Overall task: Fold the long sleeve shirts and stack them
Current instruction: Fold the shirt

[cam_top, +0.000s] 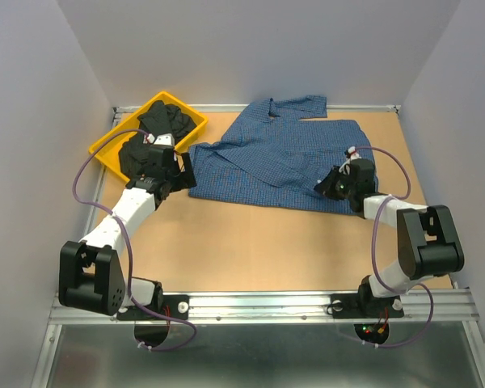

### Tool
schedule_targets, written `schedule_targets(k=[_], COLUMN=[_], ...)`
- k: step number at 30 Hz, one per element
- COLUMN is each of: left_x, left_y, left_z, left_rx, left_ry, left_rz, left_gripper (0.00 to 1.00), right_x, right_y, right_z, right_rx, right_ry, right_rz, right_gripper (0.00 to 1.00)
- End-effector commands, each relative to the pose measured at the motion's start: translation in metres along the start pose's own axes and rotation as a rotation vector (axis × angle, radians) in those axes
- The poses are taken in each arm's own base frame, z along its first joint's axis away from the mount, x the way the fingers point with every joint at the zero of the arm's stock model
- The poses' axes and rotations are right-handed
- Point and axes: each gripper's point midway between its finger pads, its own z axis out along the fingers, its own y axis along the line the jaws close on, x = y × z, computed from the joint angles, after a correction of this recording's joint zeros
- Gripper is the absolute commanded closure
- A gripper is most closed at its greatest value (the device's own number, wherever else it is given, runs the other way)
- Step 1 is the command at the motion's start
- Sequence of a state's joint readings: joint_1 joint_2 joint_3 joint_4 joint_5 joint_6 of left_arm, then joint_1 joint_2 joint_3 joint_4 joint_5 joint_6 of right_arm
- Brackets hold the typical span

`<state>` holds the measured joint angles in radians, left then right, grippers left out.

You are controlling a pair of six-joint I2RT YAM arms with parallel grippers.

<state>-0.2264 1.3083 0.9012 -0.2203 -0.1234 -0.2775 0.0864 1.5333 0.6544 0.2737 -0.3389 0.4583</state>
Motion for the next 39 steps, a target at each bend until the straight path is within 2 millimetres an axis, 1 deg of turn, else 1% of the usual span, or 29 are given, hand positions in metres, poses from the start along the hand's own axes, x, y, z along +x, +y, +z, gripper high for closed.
schedule_targets(k=[1,2,3,7,8,9,11,14,21,26,28,29,32,33,34,35,37,38,39], left_x=[-0.011,-0.011,-0.011,-0.011,-0.01,-0.011,-0.011,-0.01,-0.01,-0.008,-0.006,-0.007,-0.007,-0.007,-0.007,-0.007,-0.008,-0.008,-0.008], left_y=[-0.001,-0.002,-0.002,-0.002,-0.002,-0.002,-0.002,-0.002,-0.002,-0.001,-0.001,-0.001,-0.001,-0.001,-0.001,-0.001,-0.001,0.0,0.0], left_z=[0.0,0.0,0.0,0.0,0.0,0.0,0.0,0.0,0.001,0.002,0.002,0.003,0.002,0.002,0.002,0.002,0.001,0.002,0.001], left_rx=[0.01,0.014,0.013,0.014,0.014,0.013,0.011,0.012,0.011,0.006,0.005,0.005,0.006,0.006,0.006,0.005,0.005,0.004,0.004], left_ry=[-0.027,-0.028,-0.026,-0.024,-0.025,-0.026,-0.026,-0.024,-0.022,-0.016,-0.008,-0.008,-0.01,-0.011,-0.01,-0.012,-0.013,-0.014,-0.015], left_rz=[-0.002,-0.002,-0.003,-0.001,-0.003,-0.003,-0.001,-0.001,-0.001,-0.001,0.0,-0.001,0.0,0.0,-0.002,0.0,-0.001,-0.001,-0.001], left_gripper=[0.02,0.02,0.01,0.02,0.02,0.02,0.02,0.02,0.02,0.01,0.02,0.02,0.02,0.02,0.02,0.02,0.02,0.02,0.02], right_x=[-0.014,-0.017,-0.02,-0.024,-0.022,-0.028,-0.026,-0.034,-0.025,-0.015,-0.011,-0.011,-0.013,-0.017,-0.024,-0.029,-0.037,-0.042,-0.051], right_y=[0.0,-0.001,0.0,0.0,-0.003,0.001,-0.002,-0.001,-0.008,-0.019,-0.025,-0.027,-0.029,-0.028,-0.029,-0.028,-0.028,-0.025,-0.025], right_z=[-0.01,-0.012,-0.014,-0.021,-0.023,-0.025,-0.029,-0.033,-0.037,-0.039,-0.04,-0.04,-0.04,-0.04,-0.041,-0.041,-0.041,-0.042,-0.042], right_rx=[0.043,0.063,0.071,0.109,0.124,0.127,0.153,0.173,0.224,0.28,0.305,0.313,0.327,0.333,0.345,0.348,0.361,0.354,0.368], right_ry=[-0.04,-0.045,-0.047,-0.029,-0.012,-0.023,-0.005,-0.01,0.034,0.051,0.05,0.047,0.037,0.027,0.005,-0.009,-0.031,-0.043,-0.07], right_rz=[-0.046,-0.046,-0.047,-0.032,-0.023,-0.026,-0.018,-0.021,0.009,0.045,0.056,0.063,0.064,0.067,0.064,0.06,0.059,0.056,0.053], right_gripper=[0.95,0.99,0.99,0.99,0.99,0.99,0.99,0.99,0.99,0.99,0.96,0.89,0.74,0.64,0.59,0.51,0.47,0.47,0.46])
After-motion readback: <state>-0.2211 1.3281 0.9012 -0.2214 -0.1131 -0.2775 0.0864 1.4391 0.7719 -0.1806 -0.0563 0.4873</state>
